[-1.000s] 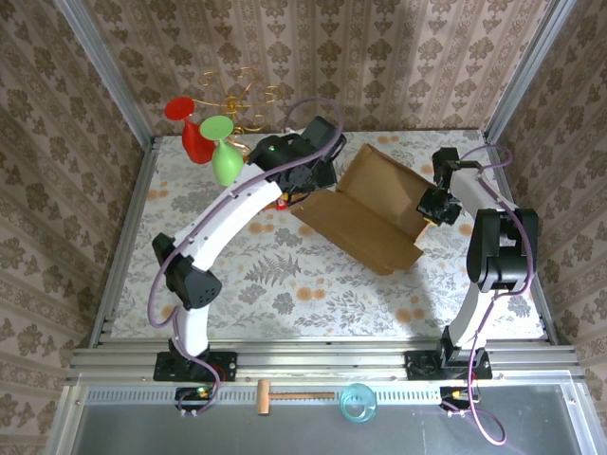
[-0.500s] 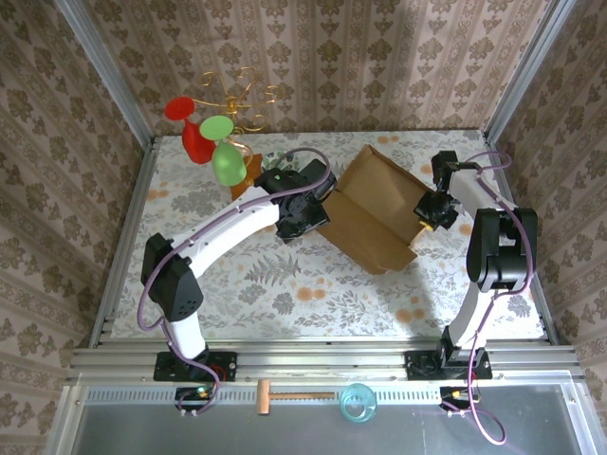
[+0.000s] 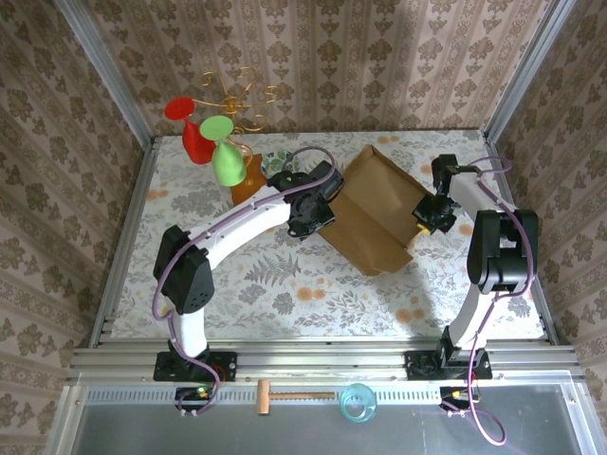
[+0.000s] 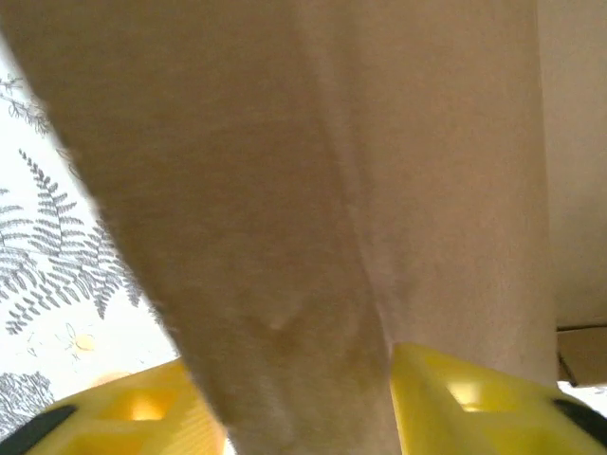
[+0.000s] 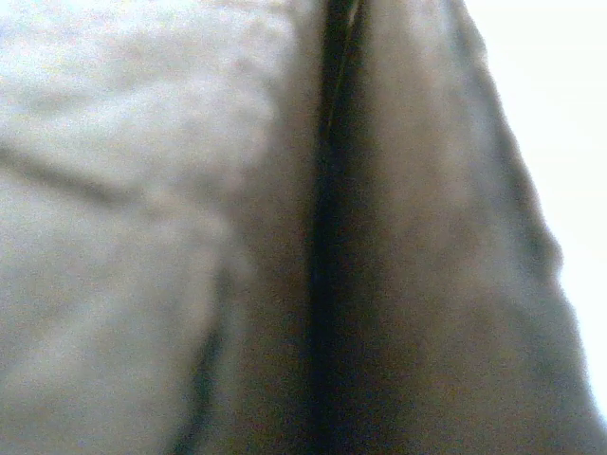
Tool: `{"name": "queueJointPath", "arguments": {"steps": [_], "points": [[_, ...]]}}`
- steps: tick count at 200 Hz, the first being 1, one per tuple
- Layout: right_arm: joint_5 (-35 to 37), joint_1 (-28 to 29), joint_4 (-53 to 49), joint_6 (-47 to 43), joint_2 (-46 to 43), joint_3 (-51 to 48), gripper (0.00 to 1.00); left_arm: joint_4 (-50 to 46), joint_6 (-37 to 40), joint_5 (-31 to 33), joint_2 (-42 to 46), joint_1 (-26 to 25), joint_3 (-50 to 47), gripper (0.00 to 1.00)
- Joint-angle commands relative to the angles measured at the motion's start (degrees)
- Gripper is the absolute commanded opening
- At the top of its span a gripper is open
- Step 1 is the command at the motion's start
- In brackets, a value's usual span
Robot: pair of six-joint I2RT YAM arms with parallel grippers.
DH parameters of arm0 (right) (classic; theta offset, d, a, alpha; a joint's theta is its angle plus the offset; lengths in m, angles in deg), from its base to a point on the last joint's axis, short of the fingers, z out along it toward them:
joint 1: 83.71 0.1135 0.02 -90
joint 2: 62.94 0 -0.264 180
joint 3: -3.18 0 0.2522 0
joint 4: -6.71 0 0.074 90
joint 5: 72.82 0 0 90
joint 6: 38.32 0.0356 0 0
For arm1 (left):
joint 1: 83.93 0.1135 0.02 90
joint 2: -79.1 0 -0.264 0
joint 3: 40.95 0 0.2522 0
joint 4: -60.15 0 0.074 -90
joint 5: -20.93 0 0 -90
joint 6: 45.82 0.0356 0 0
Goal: Fold the paper box
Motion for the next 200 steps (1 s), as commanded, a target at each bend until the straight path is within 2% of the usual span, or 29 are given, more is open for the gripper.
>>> {"name": "queueJointPath", "arguments": {"steps": [1,18,40,43,80,98,138,172,200], "points": [[-0.65,0.34,-0.57,0.89,-0.05,-2.36,0.00,-2.46,0.01,1.79,-0.54,0.03,3.04,0.37],[-1.64,0.39,-0.41,1.21,-0.43,-2.82,0.00,-5.56,0.61,3.47,-1.97,-0.03,5.68,0.26],[-3.72,0.43,-0.18,1.94,-1.65,-3.60,0.00,-11.75,2.22,7.06,-4.56,-0.27,10.76,0.02],[-4.11,0.43,-0.25,2.00,-1.89,-3.75,0.03,-12.61,2.69,7.64,-5.02,-0.28,11.60,0.00],[-9.94,1.19,-0.66,2.82,-7.82,-5.19,0.43,-21.45,10.00,13.99,-9.50,-0.03,21.83,0.00],[-12.89,1.92,-1.46,3.17,-11.26,-5.63,0.55,-25.40,14.56,16.58,-11.74,0.11,27.57,0.00],[-16.52,4.73,-5.48,2.62,-18.50,-5.36,0.69,-32.65,24.75,20.31,-17.31,1.02,41.48,0.00],[-19.31,5.31,-7.13,3.52,-22.81,-6.51,0.72,-36.50,31.89,21.39,-20.99,1.91,51.31,0.00],[-20.67,5.70,-8.83,4.15,-25.38,-5.57,0.76,-37.23,36.99,22.08,-21.54,2.59,53.73,0.00]]}}
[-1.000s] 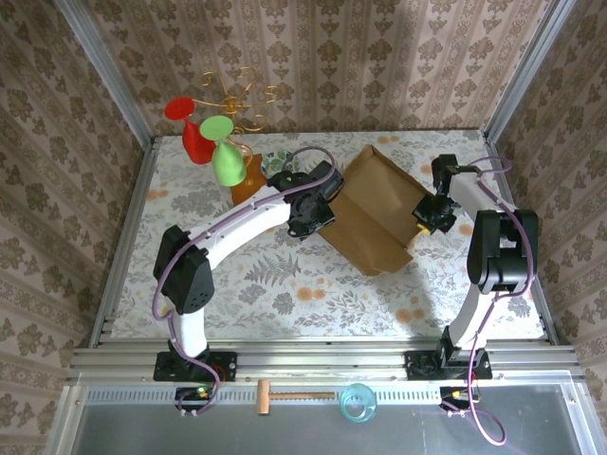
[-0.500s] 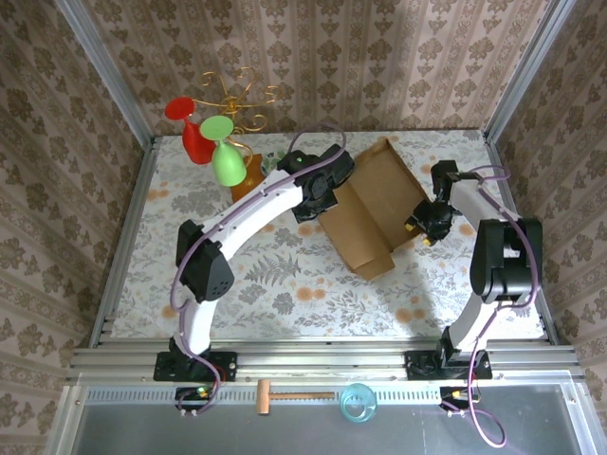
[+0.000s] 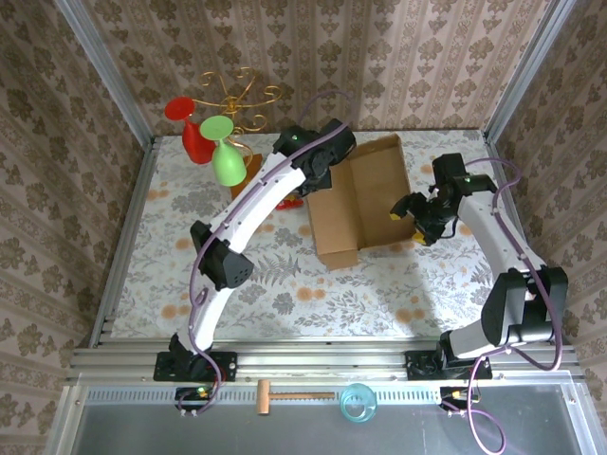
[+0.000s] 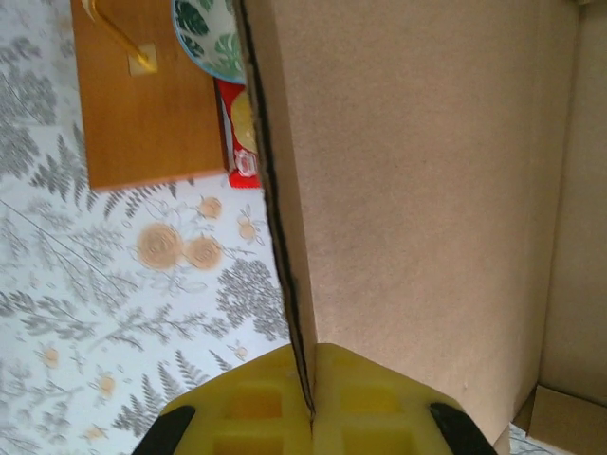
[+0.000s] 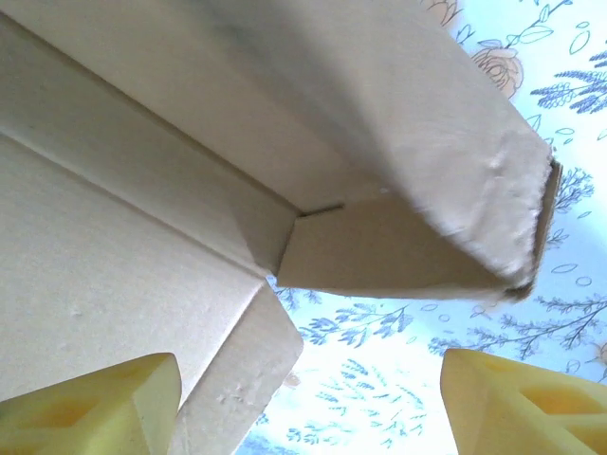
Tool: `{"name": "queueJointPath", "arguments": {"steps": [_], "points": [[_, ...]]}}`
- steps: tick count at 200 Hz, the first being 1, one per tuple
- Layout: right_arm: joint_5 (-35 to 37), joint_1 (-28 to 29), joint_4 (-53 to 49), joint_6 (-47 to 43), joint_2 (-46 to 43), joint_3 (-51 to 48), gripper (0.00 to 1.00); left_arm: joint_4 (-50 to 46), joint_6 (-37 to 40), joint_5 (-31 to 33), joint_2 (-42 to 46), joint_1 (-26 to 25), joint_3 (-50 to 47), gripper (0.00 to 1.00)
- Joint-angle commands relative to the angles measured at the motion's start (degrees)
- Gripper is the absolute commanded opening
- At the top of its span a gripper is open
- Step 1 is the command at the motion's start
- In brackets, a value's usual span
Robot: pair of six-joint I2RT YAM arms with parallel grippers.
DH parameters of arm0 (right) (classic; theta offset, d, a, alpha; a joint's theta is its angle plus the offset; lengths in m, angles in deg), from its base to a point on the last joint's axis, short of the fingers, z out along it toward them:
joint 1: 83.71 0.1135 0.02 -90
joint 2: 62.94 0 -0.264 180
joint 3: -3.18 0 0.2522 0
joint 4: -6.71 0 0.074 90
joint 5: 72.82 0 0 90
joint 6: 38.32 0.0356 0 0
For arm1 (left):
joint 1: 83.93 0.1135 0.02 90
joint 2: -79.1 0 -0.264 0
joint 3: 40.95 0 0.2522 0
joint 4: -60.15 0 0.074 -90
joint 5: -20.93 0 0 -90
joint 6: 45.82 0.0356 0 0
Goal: Fold the paper box
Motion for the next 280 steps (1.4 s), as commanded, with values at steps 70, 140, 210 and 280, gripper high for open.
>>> {"name": "queueJointPath", "arguments": {"steps": [70,140,210,280], "points": [[-2.05,0.57,-6.28,-3.78,-7.57,0.01,0.78,-0.92,25.24,5.75,0.17,0.60,2.21,0.00],[2.23,0.89,12.55,-19.99,-12.36,2.57,0.57,20.00,57.24,15.11,2.80,-4.13,-4.68,0.00],[0.14,-0.16,26.56,-27.45,-7.26,5.84,0.53,23.18,70.52,7.33,4.54,-3.73,-5.69,0.00],[6.92,-1.20,25.14,-32.73,-8.08,8.96,0.60,34.61,73.02,7.56,13.52,-4.46,-24.32,0.00]]}}
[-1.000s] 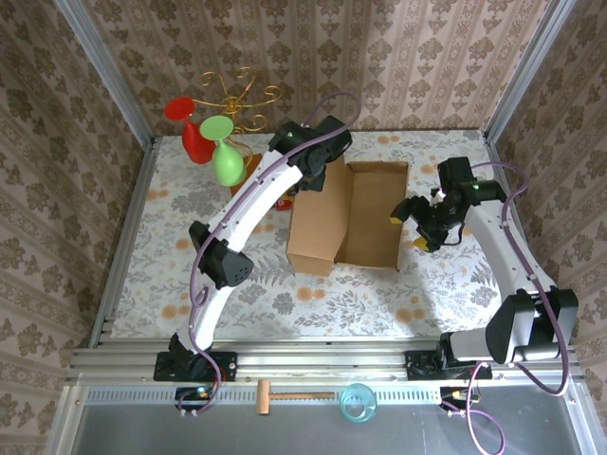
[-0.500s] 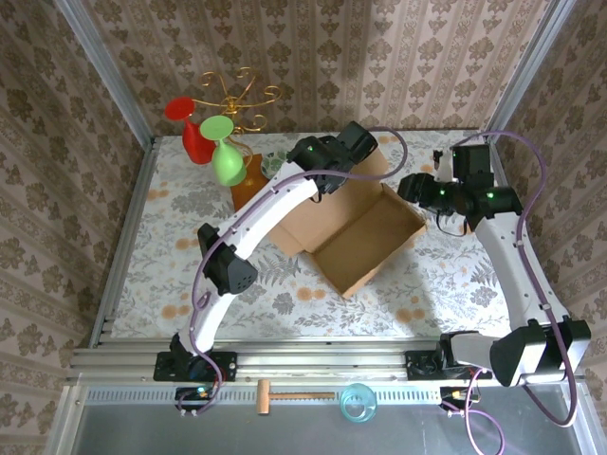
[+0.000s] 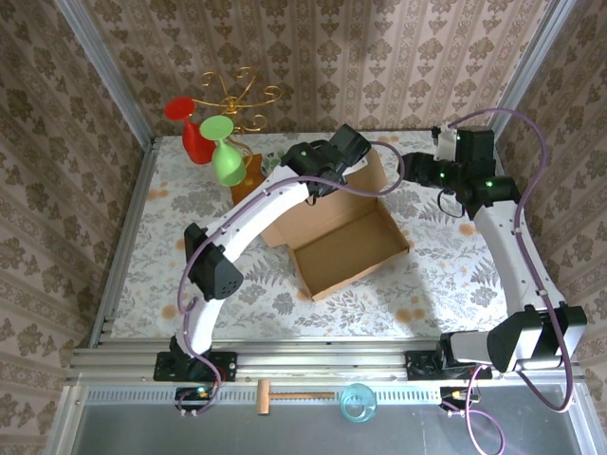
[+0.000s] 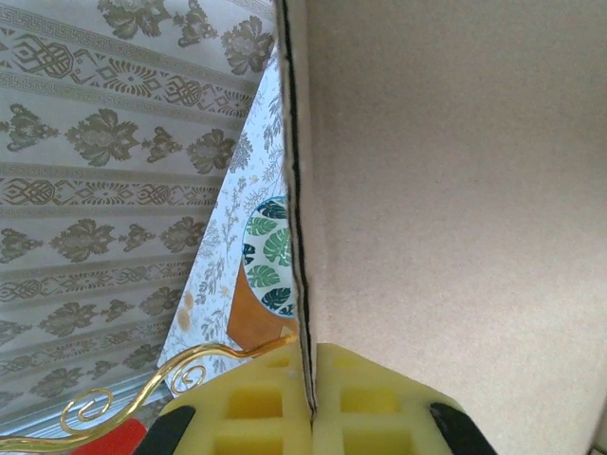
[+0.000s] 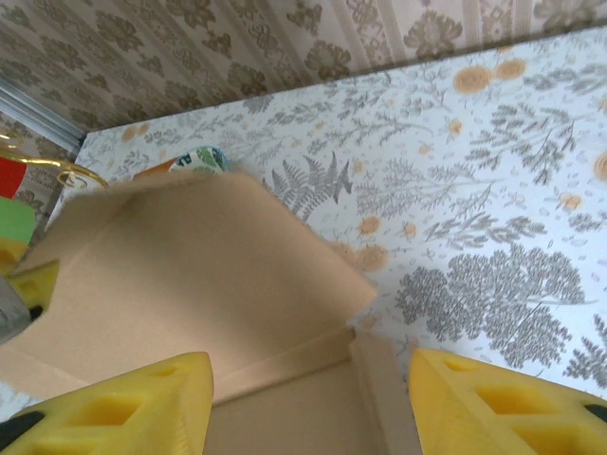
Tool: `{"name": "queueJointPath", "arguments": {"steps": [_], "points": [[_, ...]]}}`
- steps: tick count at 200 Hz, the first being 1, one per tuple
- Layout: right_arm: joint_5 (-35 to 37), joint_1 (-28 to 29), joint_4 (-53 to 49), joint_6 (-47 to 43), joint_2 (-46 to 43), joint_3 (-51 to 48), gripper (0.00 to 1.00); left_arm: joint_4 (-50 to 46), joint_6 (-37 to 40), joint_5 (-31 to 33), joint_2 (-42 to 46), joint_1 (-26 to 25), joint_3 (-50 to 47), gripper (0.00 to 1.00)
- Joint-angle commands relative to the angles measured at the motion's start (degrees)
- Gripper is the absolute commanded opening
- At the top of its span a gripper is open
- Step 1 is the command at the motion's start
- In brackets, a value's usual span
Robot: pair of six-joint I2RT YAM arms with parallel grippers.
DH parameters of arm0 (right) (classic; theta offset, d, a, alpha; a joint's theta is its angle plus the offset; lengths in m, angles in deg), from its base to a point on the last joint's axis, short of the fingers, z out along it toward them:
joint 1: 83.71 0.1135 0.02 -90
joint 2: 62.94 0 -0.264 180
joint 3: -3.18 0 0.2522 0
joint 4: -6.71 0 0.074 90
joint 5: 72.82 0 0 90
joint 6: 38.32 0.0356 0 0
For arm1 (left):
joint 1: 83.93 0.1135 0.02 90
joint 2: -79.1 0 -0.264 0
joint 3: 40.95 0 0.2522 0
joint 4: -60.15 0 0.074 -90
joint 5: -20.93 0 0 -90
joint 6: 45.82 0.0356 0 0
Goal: Fold the paper box
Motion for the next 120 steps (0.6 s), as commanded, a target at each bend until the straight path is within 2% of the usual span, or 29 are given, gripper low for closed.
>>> {"name": "queueJointPath", "arguments": {"steps": [1,22,38,54,87,105,120], "points": [[4.42,-0.82,0.81,-3.30,-0.81,2.93,0.61,5.71,2.73,-0.60,4.82,-0.24,-4.38,0.00],[2.66,-4.96,9.17,1.13,-2.50,-1.51,0.63,5.27,4.45,-0.71,5.53,-0.27,-5.17,0.00],[-0.81,-8.37,14.60,8.98,-2.92,-4.64,0.62,4.99,5.08,-0.74,6.03,-0.18,-6.25,0.00],[-2.17,-9.41,18.16,18.38,-3.65,-7.03,0.62,6.43,5.65,-0.78,7.25,-0.07,-8.54,0.00],[-7.25,-7.38,17.06,38.74,-4.19,-10.02,0.60,7.76,4.92,-1.61,9.44,0.63,-11.95,0.00],[-8.46,-4.77,12.31,41.54,-6.12,-12.76,0.60,8.44,4.35,-2.68,10.48,1.30,-13.43,0.00],[-10.94,-2.75,12.68,42.52,-7.48,-18.30,0.61,9.17,4.01,-3.47,11.02,1.69,-14.65,0.00]]}}
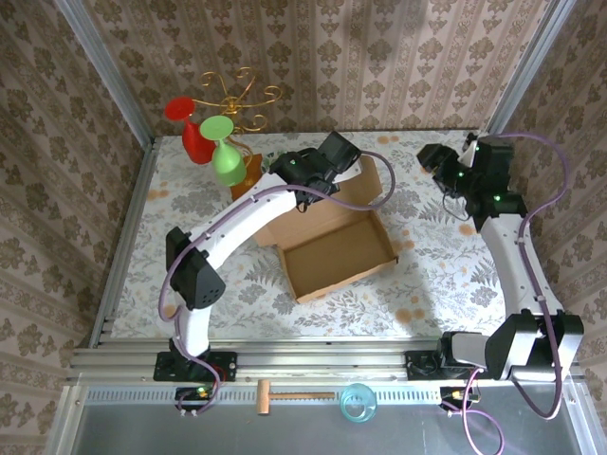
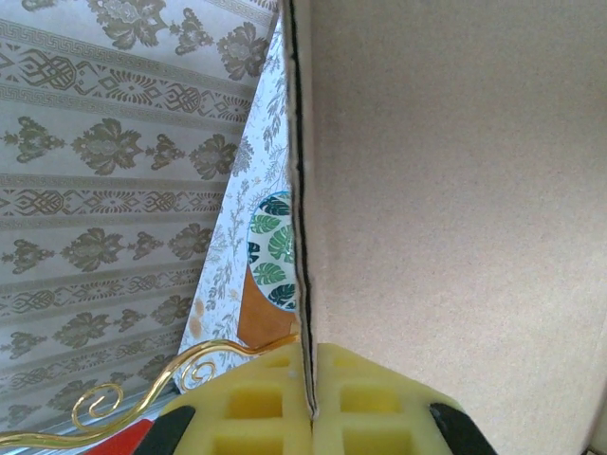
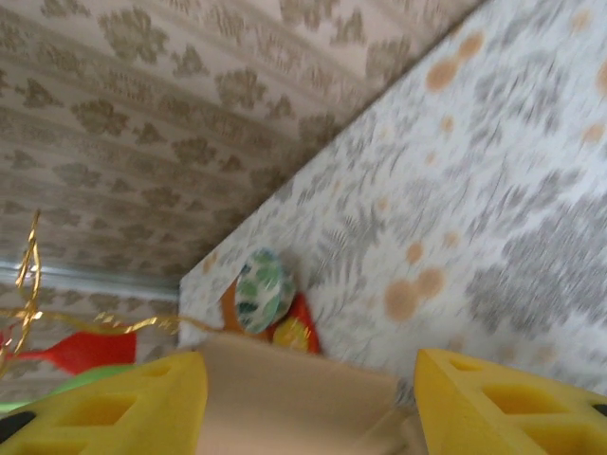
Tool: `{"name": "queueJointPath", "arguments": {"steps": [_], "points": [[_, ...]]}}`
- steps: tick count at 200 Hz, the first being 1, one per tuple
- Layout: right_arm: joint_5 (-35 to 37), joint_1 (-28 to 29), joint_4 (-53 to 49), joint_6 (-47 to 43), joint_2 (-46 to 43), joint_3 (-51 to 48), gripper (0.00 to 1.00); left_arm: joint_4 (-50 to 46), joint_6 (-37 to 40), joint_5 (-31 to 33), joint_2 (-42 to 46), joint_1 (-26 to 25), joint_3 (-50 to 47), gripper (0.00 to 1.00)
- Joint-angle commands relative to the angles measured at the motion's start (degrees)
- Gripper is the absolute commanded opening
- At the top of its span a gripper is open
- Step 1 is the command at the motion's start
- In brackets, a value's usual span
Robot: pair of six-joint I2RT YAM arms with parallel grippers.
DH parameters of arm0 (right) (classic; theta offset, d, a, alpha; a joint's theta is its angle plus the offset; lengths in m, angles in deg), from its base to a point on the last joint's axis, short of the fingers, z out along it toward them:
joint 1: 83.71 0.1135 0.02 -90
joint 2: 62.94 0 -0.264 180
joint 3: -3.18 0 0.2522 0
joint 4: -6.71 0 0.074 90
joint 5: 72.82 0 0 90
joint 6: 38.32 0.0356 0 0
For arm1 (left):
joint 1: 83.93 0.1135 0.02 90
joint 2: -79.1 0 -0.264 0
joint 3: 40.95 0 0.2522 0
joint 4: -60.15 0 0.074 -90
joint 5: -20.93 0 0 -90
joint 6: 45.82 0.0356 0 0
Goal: Fold the paper box
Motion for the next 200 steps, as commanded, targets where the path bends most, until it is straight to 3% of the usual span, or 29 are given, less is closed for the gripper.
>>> {"name": "queueJointPath", "arguments": {"steps": [1,18,39,52,64,85,108,150,170,200], "points": [[-5.53,2.98,-1.99,8.70,-3.17,-6.25,0.61,1.87,-0.37,-2.11,3.00,1.07,-1.84,0.00],[-6.91,5.56,-6.66,1.75,-2.96,-7.97,0.62,2.85,-0.33,-2.96,3.27,1.12,-2.82,0.00],[-3.10,5.86,-13.82,-8.23,-4.60,-6.53,0.62,2.89,-0.30,-3.53,3.20,1.16,-3.02,0.00],[-0.29,5.88,-9.55,-8.16,-8.89,-9.81,0.62,2.88,-0.11,-3.44,3.20,1.16,-3.26,0.00],[0.24,6.81,0.39,-9.05,-13.16,-14.68,0.63,3.06,0.42,-3.54,3.21,1.16,-3.61,0.00],[1.14,7.85,2.61,-24.11,-15.85,-15.60,0.64,3.58,1.92,-3.40,3.20,1.17,-3.83,0.00],[0.34,7.85,2.17,-38.33,-14.48,-15.44,0.65,3.59,2.84,-4.09,3.20,1.25,-3.39,0.00],[-0.98,8.09,12.16,-52.51,-12.11,-17.65,0.71,3.22,4.86,-4.91,2.81,0.66,-2.43,0.00],[-0.96,8.04,12.46,-57.93,-9.75,-16.19,0.74,3.24,6.04,-5.16,2.67,0.44,-2.30,0.00],[-7.37,8.12,11.01,-61.12,-2.88,-11.78,0.75,2.49,7.16,-5.60,2.50,0.22,-1.36,0.00]]}}
